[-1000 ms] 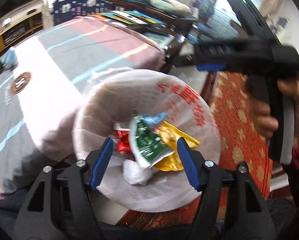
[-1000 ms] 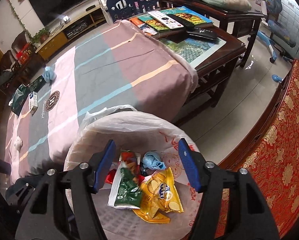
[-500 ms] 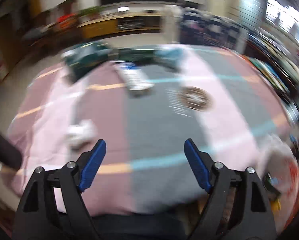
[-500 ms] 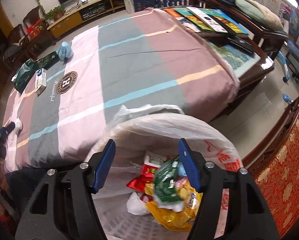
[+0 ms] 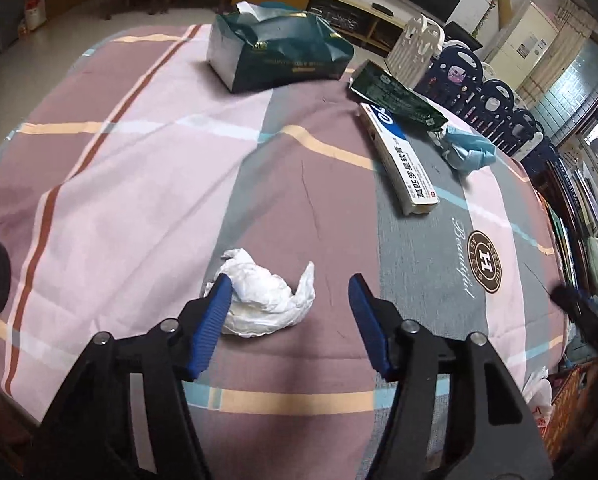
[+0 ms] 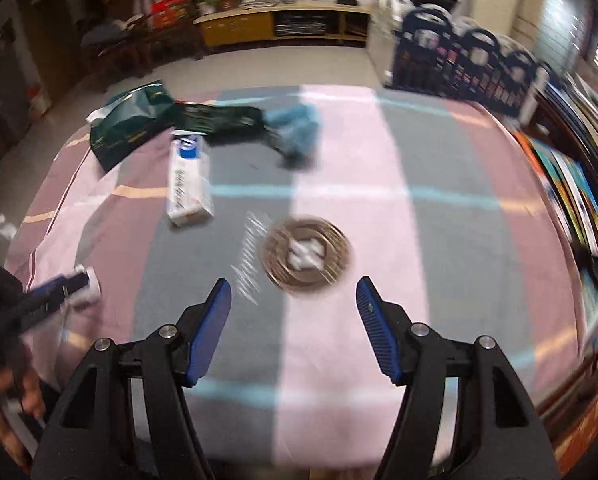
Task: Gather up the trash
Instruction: 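Grasp the white tissue with the left gripper while the right gripper grasps the red-green cookie bag, then hold the white tissue and cookie bag raised above the table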
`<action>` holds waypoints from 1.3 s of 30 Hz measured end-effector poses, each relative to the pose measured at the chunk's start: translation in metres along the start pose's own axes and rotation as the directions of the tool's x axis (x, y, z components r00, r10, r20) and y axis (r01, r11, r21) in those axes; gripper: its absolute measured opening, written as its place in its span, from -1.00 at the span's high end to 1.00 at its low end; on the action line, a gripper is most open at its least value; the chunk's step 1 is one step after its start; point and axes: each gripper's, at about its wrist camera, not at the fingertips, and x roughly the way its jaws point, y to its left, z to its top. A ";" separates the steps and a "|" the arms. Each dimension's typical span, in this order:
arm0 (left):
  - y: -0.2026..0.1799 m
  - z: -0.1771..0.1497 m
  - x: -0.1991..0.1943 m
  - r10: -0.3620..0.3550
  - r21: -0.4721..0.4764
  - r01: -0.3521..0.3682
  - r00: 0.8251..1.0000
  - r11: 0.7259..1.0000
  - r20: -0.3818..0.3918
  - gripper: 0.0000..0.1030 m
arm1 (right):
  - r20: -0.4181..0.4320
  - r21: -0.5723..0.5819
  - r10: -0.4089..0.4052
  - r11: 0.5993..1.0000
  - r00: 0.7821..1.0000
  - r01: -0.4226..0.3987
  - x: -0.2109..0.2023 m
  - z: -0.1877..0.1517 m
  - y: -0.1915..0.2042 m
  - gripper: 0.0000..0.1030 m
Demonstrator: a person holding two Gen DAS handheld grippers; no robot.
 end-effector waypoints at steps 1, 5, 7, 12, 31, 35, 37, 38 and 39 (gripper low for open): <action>0.001 0.000 0.000 -0.006 -0.008 0.006 1.000 1.000 -0.001 -0.13 | 0.008 -0.002 -0.013 1.000 1.000 0.013 0.009 0.016 0.008 -0.24; 0.004 0.000 0.004 -0.008 -0.006 0.008 1.000 1.000 -0.011 0.12 | 0.056 0.021 -0.003 1.000 0.998 0.002 0.036 0.079 0.027 -0.24; 0.002 0.000 0.007 -0.004 0.007 0.004 1.000 1.000 -0.022 0.26 | 0.051 0.015 -0.013 1.000 0.999 0.012 0.055 0.108 0.036 -0.24; 0.008 0.002 0.011 -0.001 -0.004 0.001 1.000 1.000 -0.028 0.56 | 0.023 -0.220 -0.192 0.956 0.981 0.192 0.111 0.154 0.077 -0.24; 0.013 0.005 -0.004 -0.008 -0.018 0.009 0.997 1.000 0.072 0.79 | 0.139 -0.340 -0.156 0.920 0.978 0.195 0.079 0.129 0.086 0.93; 0.001 0.001 -0.026 0.002 0.028 -0.007 0.988 1.000 0.157 0.79 | 0.150 -0.331 -0.050 0.938 0.987 0.098 0.019 0.083 0.068 0.92; -0.007 -0.001 -0.035 0.007 0.047 -0.016 0.985 0.999 0.173 0.79 | 0.166 -0.334 -0.025 0.939 0.986 0.080 -0.005 0.058 0.060 0.92; -0.013 -0.004 -0.039 0.015 0.062 -0.027 0.983 0.998 0.181 0.79 | 0.177 -0.334 -0.021 0.939 0.984 0.080 -0.017 0.044 0.059 0.92; -0.018 -0.006 -0.044 0.016 0.076 -0.031 0.982 0.997 0.187 0.79 | 0.186 -0.333 -0.020 0.939 0.982 0.082 -0.026 0.031 0.055 0.93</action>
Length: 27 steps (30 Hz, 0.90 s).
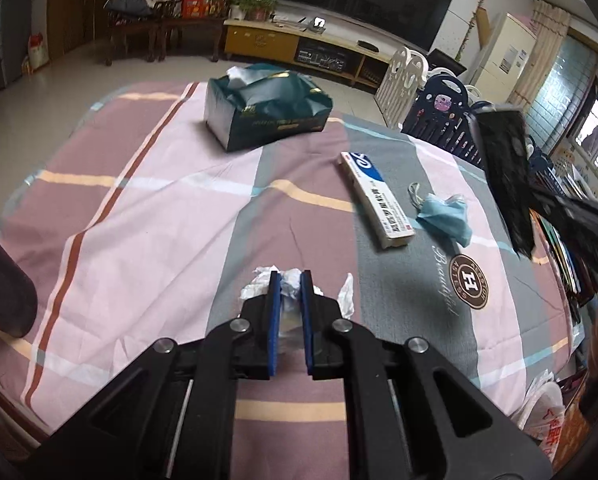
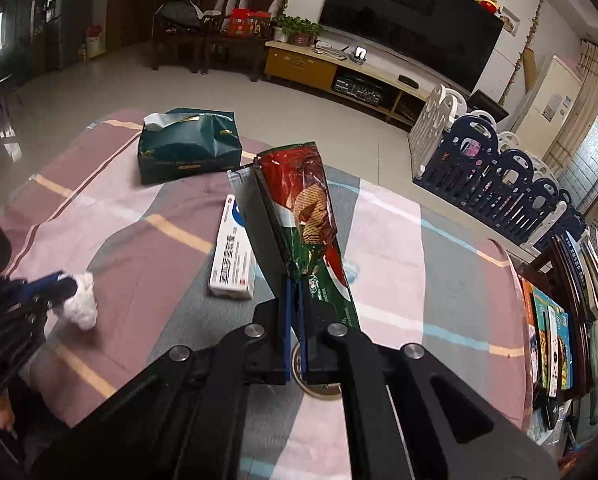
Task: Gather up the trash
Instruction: 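Hold the white tissue and cookie bag raised above the table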
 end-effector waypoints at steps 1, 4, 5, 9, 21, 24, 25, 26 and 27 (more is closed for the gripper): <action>-0.005 -0.002 -0.004 -0.005 0.009 0.005 1.000 1.000 0.002 0.79 | -0.001 0.011 -0.006 1.000 1.000 0.007 -0.011 -0.013 -0.003 0.93; -0.027 -0.012 -0.024 -0.026 0.048 0.025 1.000 0.999 0.012 0.79 | -0.048 0.080 0.001 0.997 0.999 0.003 -0.025 -0.048 -0.014 0.92; -0.035 -0.019 -0.031 -0.030 0.070 0.028 0.999 0.997 0.017 0.79 | -0.068 0.102 0.007 0.995 0.998 0.000 -0.027 -0.058 -0.015 0.92; -0.057 -0.049 -0.050 -0.054 0.129 0.054 0.999 0.990 -0.002 0.79 | -0.134 0.181 0.021 0.984 0.991 0.004 -0.033 -0.093 -0.022 0.92; -0.059 -0.058 -0.084 -0.054 0.134 0.048 0.998 0.990 0.041 0.79 | -0.155 0.291 0.079 0.956 0.985 -0.031 -0.061 -0.119 -0.017 0.92; -0.059 -0.059 -0.085 -0.053 0.135 0.048 0.998 0.990 0.037 0.79 | -0.158 0.295 0.082 0.955 0.984 -0.032 -0.063 -0.123 -0.014 0.92; -0.059 -0.060 -0.085 -0.054 0.136 0.049 0.998 0.990 0.035 0.79 | -0.159 0.293 0.082 0.956 0.984 -0.032 -0.064 -0.124 -0.012 0.92; -0.059 -0.060 -0.085 -0.055 0.137 0.050 0.998 0.989 0.034 0.79 | -0.160 0.292 0.083 0.956 0.984 -0.033 -0.065 -0.125 -0.011 0.92; -0.060 -0.060 -0.085 -0.056 0.138 0.051 0.998 0.989 0.032 0.79 | -0.160 0.291 0.083 0.956 0.984 -0.034 -0.066 -0.125 -0.011 0.92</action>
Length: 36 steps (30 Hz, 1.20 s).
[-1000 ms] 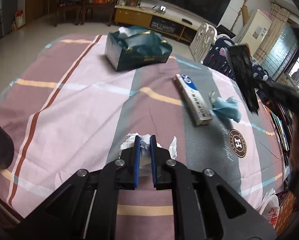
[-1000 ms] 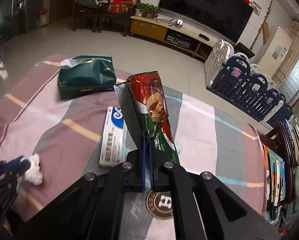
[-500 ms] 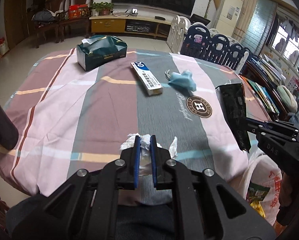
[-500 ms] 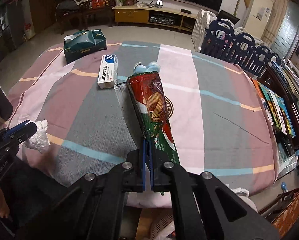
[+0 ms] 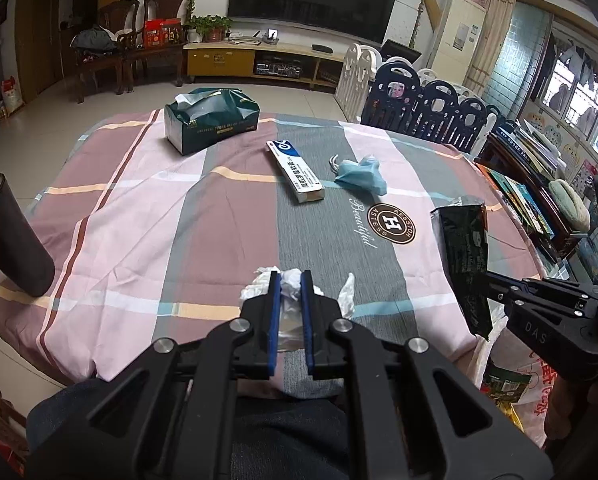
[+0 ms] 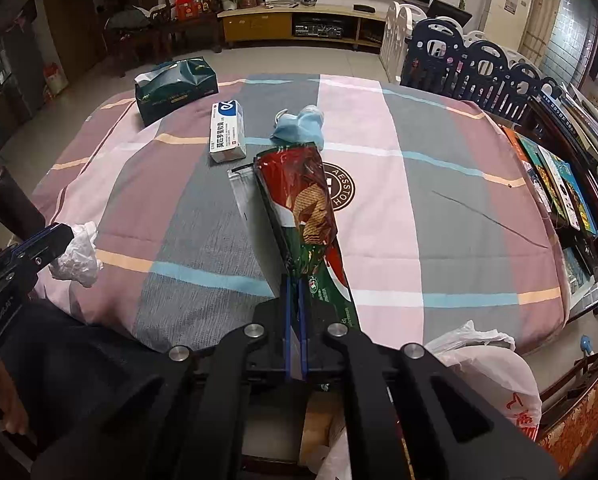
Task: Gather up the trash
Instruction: 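Hold the white tissue and cookie bag raised above the table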
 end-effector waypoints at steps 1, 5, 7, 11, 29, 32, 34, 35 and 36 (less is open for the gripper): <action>-0.001 0.000 0.000 -0.001 0.001 0.001 1.000 1.000 -0.001 0.79 | -0.001 0.002 0.002 1.000 1.000 -0.002 0.000 -0.001 0.000 0.92; -0.002 -0.002 0.002 0.001 0.004 0.000 1.000 1.000 -0.009 0.78 | -0.007 0.010 0.003 1.000 1.000 -0.003 0.000 -0.002 -0.001 0.92; -0.002 -0.002 0.003 0.002 0.004 -0.002 1.000 1.000 -0.015 0.78 | -0.009 0.017 0.004 1.000 1.000 -0.003 0.000 -0.003 -0.002 0.92; -0.002 -0.003 0.006 0.005 0.001 -0.005 1.000 1.000 -0.023 0.78 | -0.014 0.023 0.002 1.000 1.000 -0.002 0.002 -0.004 -0.002 0.92; -0.001 -0.005 0.007 0.006 -0.001 -0.006 1.000 1.000 -0.030 0.78 | 0.000 0.044 -0.006 0.999 1.000 0.006 0.001 -0.006 -0.007 0.92; -0.001 -0.005 0.007 0.006 -0.001 -0.006 1.000 1.000 -0.031 0.78 | -0.004 0.045 -0.005 0.999 1.000 0.005 0.002 -0.007 -0.007 0.92; -0.001 -0.005 0.007 0.007 -0.001 -0.007 1.000 1.000 -0.031 0.78 | -0.005 0.044 -0.004 0.999 1.000 0.004 0.002 -0.007 -0.006 0.92; -0.001 -0.005 0.007 0.006 -0.002 -0.006 0.999 1.000 -0.032 0.78 | -0.005 0.045 -0.004 0.999 1.000 0.004 0.002 -0.007 -0.006 0.92; -0.001 -0.006 0.008 0.006 -0.002 -0.006 0.999 1.000 -0.032 0.78 | -0.004 0.045 -0.004 0.999 1.000 0.004 0.003 -0.007 -0.006 0.92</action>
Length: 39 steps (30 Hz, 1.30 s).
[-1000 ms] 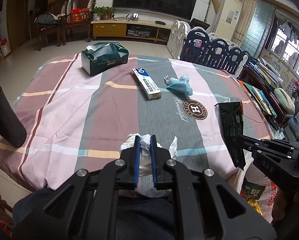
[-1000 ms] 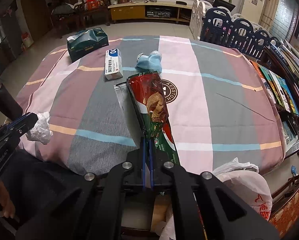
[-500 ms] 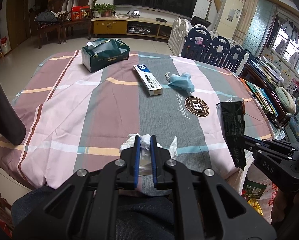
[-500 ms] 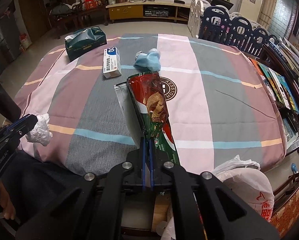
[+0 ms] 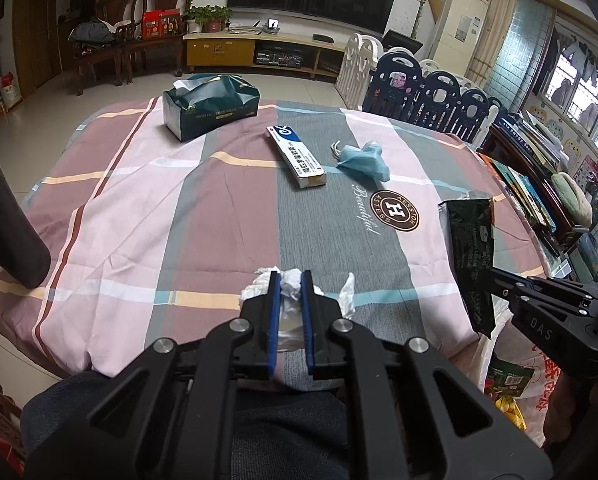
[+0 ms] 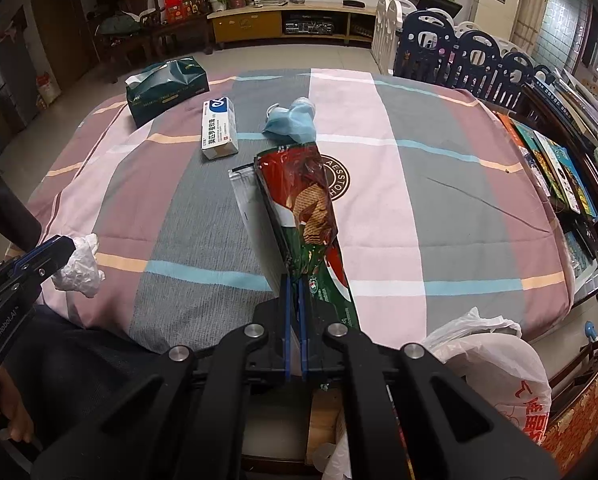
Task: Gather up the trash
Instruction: 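Hold the white tissue and cookie bag raised above the table, then carry the tissue and cookie bag over the bin and open both grippers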
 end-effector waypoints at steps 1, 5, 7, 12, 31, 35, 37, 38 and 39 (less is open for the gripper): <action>0.000 0.000 0.000 0.000 0.000 0.000 1.000 1.000 0.000 0.78 | 0.001 -0.001 -0.002 1.000 1.000 0.002 0.000 0.000 0.000 0.92; 0.000 -0.001 0.000 -0.004 0.000 0.004 1.000 1.000 0.003 0.78 | 0.019 0.002 -0.009 1.000 1.000 0.009 -0.007 0.002 -0.003 0.92; -0.002 -0.002 0.000 -0.008 0.002 0.008 1.000 1.000 0.004 0.78 | 0.036 0.012 -0.015 1.000 0.999 0.014 -0.013 0.005 -0.009 0.92; -0.006 -0.003 0.001 -0.016 0.016 0.016 1.000 1.000 -0.006 0.78 | 0.042 0.063 -0.012 0.998 0.999 0.009 -0.019 0.005 -0.025 0.92; -0.004 -0.004 0.004 -0.018 0.011 0.018 1.000 1.000 -0.020 0.78 | -0.002 0.054 0.014 0.998 1.000 -0.014 -0.005 -0.003 -0.015 0.92; -0.005 -0.003 0.002 -0.030 0.010 0.030 0.999 0.999 -0.016 0.78 | 0.017 0.047 0.003 0.999 1.000 -0.004 -0.016 0.000 -0.021 0.92; -0.007 -0.003 0.000 -0.058 0.013 0.058 0.998 0.998 -0.017 0.78 | 0.032 0.050 0.000 0.999 0.999 -0.002 -0.031 -0.002 -0.031 0.92; -0.009 -0.003 -0.001 -0.075 0.018 0.075 0.997 0.997 -0.019 0.78 | 0.039 0.050 -0.005 0.999 0.999 0.003 -0.037 -0.004 -0.036 0.92; -0.012 -0.003 -0.002 -0.093 0.027 0.093 0.995 0.995 -0.021 0.78 | 0.048 0.049 -0.017 0.999 0.999 0.015 -0.048 -0.008 -0.045 0.92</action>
